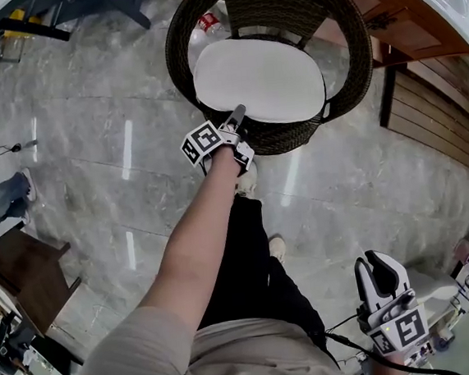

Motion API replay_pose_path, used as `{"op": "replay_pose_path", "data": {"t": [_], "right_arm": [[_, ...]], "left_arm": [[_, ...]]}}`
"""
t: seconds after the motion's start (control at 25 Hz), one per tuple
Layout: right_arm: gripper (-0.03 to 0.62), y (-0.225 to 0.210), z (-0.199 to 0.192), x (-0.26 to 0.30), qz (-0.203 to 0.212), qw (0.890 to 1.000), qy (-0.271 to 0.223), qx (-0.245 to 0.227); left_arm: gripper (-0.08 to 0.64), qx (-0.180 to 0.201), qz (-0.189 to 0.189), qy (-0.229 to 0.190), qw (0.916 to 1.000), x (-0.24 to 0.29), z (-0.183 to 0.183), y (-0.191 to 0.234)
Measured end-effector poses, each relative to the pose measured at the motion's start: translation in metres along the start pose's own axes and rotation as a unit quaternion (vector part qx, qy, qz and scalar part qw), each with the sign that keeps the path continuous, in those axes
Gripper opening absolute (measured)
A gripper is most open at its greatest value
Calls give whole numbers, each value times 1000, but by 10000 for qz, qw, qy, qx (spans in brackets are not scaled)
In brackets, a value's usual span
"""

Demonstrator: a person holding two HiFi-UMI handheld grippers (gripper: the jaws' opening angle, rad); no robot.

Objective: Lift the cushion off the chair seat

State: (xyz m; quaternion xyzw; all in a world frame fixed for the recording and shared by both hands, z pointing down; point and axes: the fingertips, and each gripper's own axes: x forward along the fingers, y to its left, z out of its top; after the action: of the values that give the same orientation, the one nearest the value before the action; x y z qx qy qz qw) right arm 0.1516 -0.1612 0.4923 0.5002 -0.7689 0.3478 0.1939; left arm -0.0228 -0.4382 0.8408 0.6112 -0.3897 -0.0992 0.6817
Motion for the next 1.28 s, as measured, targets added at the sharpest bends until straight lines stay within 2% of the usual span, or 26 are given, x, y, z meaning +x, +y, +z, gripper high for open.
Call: {"op": "replay_pose_path", "data": {"t": [0.32,0.68,0.92,1.12,1.28], "right_arm": [[60,16,-1,-37,118,9991,-407,-92],[18,43,-7,-98,337,9933,-978,-517],[14,57,-29,-154,487,9843,-1439,-897],[13,72,-56,-200,716,9767,-1701,-1096],[12,101,-68,-238,968,9711,-1743,-1311]], "left_arm": [[37,300,-424,-99,9986,-44,-4,-65],[37,629,-941,-232,9933,-148,-37,-139],[37,936,-1389,-418,9850,-246,-88,-201],[37,881,-1842,-801,9756,-347,-140,-258],[37,824,-2073,-1000,9697,-437,-182,-296]]}}
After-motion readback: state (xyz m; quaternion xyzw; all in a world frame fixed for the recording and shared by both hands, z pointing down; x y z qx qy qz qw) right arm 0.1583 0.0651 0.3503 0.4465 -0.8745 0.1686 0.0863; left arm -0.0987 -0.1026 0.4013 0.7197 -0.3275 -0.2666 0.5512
